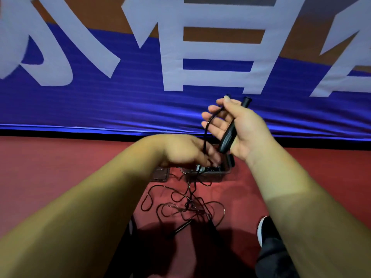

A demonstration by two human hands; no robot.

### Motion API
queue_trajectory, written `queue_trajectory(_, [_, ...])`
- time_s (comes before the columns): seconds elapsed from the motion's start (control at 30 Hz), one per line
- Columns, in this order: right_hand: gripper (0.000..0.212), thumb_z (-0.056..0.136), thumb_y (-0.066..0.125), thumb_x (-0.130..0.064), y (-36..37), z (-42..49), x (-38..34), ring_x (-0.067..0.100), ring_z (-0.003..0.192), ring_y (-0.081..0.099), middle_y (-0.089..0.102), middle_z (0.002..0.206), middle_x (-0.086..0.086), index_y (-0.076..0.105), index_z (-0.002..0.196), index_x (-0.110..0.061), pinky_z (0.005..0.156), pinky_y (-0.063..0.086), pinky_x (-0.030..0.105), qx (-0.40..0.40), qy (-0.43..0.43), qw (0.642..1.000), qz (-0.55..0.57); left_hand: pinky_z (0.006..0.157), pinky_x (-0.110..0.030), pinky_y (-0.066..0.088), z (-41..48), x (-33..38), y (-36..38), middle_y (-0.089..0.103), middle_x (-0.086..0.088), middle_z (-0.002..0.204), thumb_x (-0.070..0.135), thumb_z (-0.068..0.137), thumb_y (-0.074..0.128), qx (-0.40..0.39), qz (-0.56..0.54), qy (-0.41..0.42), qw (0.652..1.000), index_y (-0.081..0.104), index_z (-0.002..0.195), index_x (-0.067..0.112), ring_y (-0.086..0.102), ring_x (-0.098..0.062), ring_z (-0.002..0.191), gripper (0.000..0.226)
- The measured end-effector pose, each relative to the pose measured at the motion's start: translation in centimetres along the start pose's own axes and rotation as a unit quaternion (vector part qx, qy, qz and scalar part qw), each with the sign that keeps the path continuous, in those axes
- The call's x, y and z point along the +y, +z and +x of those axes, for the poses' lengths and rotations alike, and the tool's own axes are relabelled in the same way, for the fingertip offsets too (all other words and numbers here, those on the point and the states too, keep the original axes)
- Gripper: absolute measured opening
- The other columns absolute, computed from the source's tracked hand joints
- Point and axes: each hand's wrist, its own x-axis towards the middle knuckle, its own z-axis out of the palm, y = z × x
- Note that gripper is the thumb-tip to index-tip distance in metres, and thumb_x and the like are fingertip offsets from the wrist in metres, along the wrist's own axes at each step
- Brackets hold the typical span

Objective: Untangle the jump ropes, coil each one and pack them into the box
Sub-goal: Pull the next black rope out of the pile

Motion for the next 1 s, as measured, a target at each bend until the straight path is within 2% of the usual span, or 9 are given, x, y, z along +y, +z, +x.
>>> queue_trajectory(0.07, [0.021,0.112,0.055,-0.027,-0.3,0.3,-0.2,0.031,0.086,0.081,0.078,0.089,0.012,0.065,0.112,-0.009,0.068,0.065,0.041,0.016,-0.012,1.000,0.014,0.100,-0.043,0.052,0.4,-0.8,0.2,0.076,-0.017,0.114,0.007,0.104,0.057,0.001,0.045,-0.013,0.999,0.069,0.118,0.002,0.063,-0.026,0.107,0.020])
queue_trajectory(0.13, [0.028,0.112,0.053,-0.034,-0.7,0.8,-0.3,0.030,0.091,0.081,0.080,0.098,0.013,0.066,0.118,-0.010,0.071,0.066,0.040,0.030,-0.011,0.999,0.018,0.081,-0.035,0.052,0.0,-0.2,-0.1,0.076,-0.018,0.109,0.011,0.110,0.048,0.029,-0.031,-0.025,0.999,0.063,0.121,-0.003,0.062,-0.032,0.105,0.024])
queue_trajectory(0.23, [0.030,0.111,0.055,-0.035,-1.5,1.1,0.0,0.027,0.090,0.080,0.079,0.115,0.014,0.069,0.126,-0.013,0.071,0.065,0.038,0.044,0.027,0.993,-0.110,0.078,-0.029,0.060,-1.5,2.2,-1.4,0.078,-0.009,0.110,0.018,0.111,0.048,0.098,-0.157,0.034,0.982,0.066,0.111,0.012,0.075,-0.024,0.101,0.019])
queue_trajectory(0.43, [0.034,0.112,0.049,-0.037,-2.6,-0.9,1.6,0.030,0.117,0.074,0.079,0.118,0.011,0.073,0.123,-0.015,0.104,0.054,0.045,-0.110,0.203,0.898,-0.374,0.066,-0.026,0.064,-2.4,4.5,-4.2,0.080,-0.002,0.105,0.016,0.111,0.046,0.245,-0.422,0.173,0.856,0.061,0.115,0.012,0.078,-0.016,0.092,0.015])
queue_trajectory(0.53, [0.035,0.110,0.051,-0.044,-2.2,-1.5,2.1,0.036,0.119,0.073,0.079,0.117,0.013,0.072,0.112,-0.015,0.108,0.052,0.045,-0.155,0.193,0.908,-0.337,0.071,-0.030,0.064,-1.9,3.8,-5.5,0.079,-0.005,0.102,0.016,0.111,0.047,0.297,-0.505,0.194,0.787,0.058,0.120,0.008,0.078,-0.020,0.094,0.016])
queue_trajectory(0.63, [0.027,0.109,0.057,-0.040,-1.4,-1.8,1.9,0.037,0.100,0.078,0.079,0.108,0.018,0.064,0.099,-0.016,0.092,0.062,0.045,-0.137,0.152,0.931,-0.302,0.072,-0.035,0.065,-1.2,3.1,-6.1,0.077,-0.016,0.103,0.022,0.113,0.043,0.302,-0.568,0.166,0.747,0.053,0.125,-0.001,0.079,-0.028,0.092,0.028])
queue_trajectory(0.73, [0.026,0.109,0.058,-0.037,-0.6,-1.9,1.0,0.038,0.083,0.079,0.078,0.098,0.019,0.062,0.096,-0.014,0.074,0.067,0.043,-0.083,0.111,0.966,-0.219,0.079,-0.045,0.065,-1.1,2.8,-5.6,0.073,-0.021,0.117,0.033,0.113,0.035,0.255,-0.528,0.075,0.806,0.052,0.137,-0.005,0.077,-0.034,0.096,0.048])
queue_trajectory(0.83, [0.026,0.110,0.055,-0.035,0.0,-1.4,-0.1,0.035,0.078,0.080,0.080,0.090,0.014,0.059,0.096,-0.013,0.061,0.067,0.037,-0.034,0.077,0.992,-0.089,0.082,-0.038,0.060,-1.5,2.8,-3.6,0.076,-0.017,0.109,0.008,0.099,0.036,0.197,-0.362,-0.002,0.911,0.062,0.112,0.006,0.076,-0.029,0.088,0.029])
queue_trajectory(1.0, [0.029,0.113,0.052,-0.030,-0.1,-0.6,-1.2,0.040,0.094,0.079,0.080,0.101,0.019,0.055,0.094,-0.009,0.064,0.066,0.038,0.010,0.026,0.995,0.098,0.074,-0.024,0.054,-1.7,1.9,-1.5,0.073,-0.020,0.102,-0.015,0.084,0.041,0.122,-0.129,0.063,0.982,0.066,0.109,-0.007,0.070,-0.014,0.082,0.036])
